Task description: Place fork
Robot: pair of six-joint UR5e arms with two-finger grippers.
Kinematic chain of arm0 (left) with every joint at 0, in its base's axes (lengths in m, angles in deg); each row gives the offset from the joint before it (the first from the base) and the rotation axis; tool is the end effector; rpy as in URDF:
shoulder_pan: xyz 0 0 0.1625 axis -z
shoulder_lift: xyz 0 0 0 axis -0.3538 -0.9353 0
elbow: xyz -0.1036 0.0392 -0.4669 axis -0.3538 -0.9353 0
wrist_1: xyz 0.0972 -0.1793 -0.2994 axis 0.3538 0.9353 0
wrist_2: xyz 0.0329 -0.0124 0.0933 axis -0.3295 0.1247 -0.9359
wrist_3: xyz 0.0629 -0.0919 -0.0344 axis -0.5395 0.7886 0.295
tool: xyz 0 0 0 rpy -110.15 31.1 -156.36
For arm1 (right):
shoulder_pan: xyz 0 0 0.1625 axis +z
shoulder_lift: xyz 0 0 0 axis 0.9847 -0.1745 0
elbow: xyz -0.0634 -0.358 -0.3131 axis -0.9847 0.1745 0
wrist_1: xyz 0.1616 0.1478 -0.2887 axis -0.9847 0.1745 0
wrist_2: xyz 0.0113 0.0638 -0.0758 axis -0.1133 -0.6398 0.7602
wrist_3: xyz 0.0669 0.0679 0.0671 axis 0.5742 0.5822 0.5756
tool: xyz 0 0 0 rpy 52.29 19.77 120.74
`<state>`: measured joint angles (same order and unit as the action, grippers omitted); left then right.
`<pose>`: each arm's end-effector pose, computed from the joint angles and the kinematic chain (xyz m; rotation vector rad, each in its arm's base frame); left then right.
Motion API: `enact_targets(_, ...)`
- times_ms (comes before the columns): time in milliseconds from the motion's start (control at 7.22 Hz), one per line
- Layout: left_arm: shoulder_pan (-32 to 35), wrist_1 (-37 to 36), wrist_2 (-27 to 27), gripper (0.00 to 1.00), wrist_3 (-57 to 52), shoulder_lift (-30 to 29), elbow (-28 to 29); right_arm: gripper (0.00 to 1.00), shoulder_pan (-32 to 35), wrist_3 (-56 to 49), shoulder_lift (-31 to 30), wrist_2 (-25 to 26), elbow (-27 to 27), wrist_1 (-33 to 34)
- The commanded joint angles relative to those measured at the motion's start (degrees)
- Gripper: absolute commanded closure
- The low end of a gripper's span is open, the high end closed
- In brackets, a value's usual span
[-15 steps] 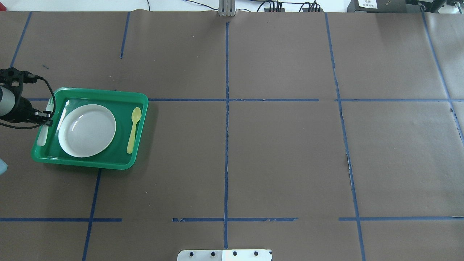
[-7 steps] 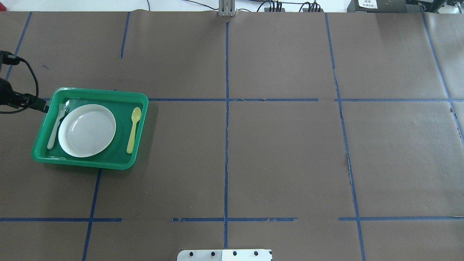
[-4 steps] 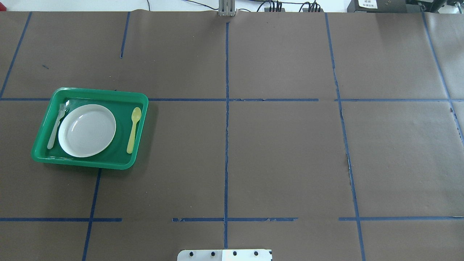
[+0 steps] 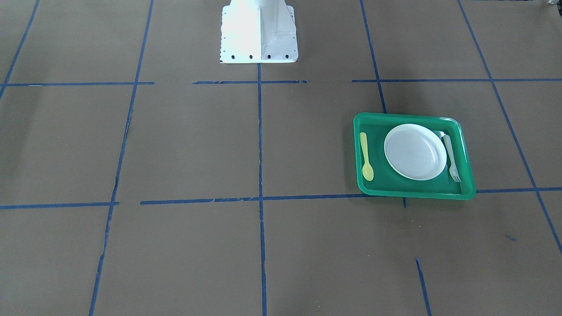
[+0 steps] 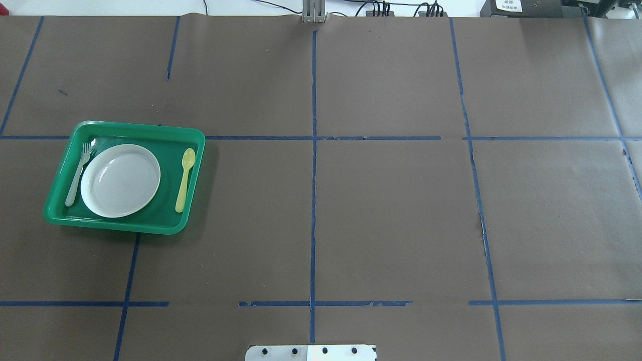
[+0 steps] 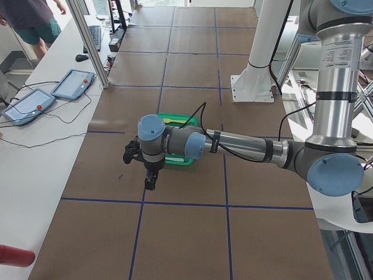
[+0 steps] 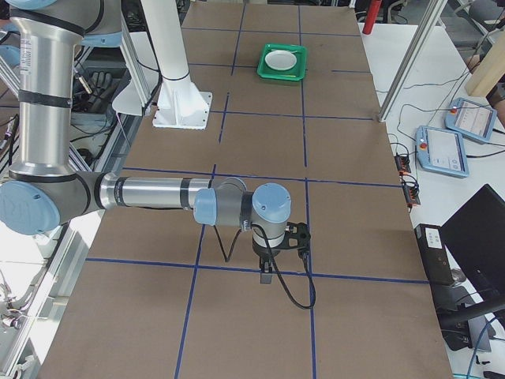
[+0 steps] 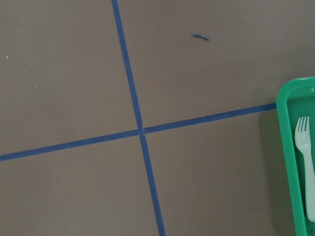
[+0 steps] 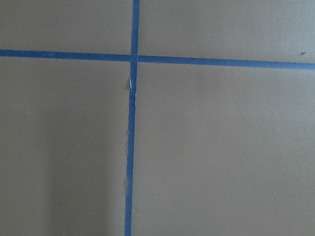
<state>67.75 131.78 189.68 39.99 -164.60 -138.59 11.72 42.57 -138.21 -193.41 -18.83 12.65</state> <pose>-0.0427 -0.4267 0.6827 0.1117 0.7449 0.1344 0.0677 -0.3699 0.7190 0.0070 -0.7167 -0.0211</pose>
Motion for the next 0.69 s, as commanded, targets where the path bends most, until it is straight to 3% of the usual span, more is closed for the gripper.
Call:
enact_targets(0,1.36,-3.63,0.15,0.00,-1.17,0.75,0.16,0.00,0.00,-0.02,0.00,0.00,-0.01,0.00)
enact_targets(554,1.53,-3.29,0.33,0.00,-1.26,3.48,0.42,0.00,0.00,0.07,0.00,0.00,-0.01,0.00)
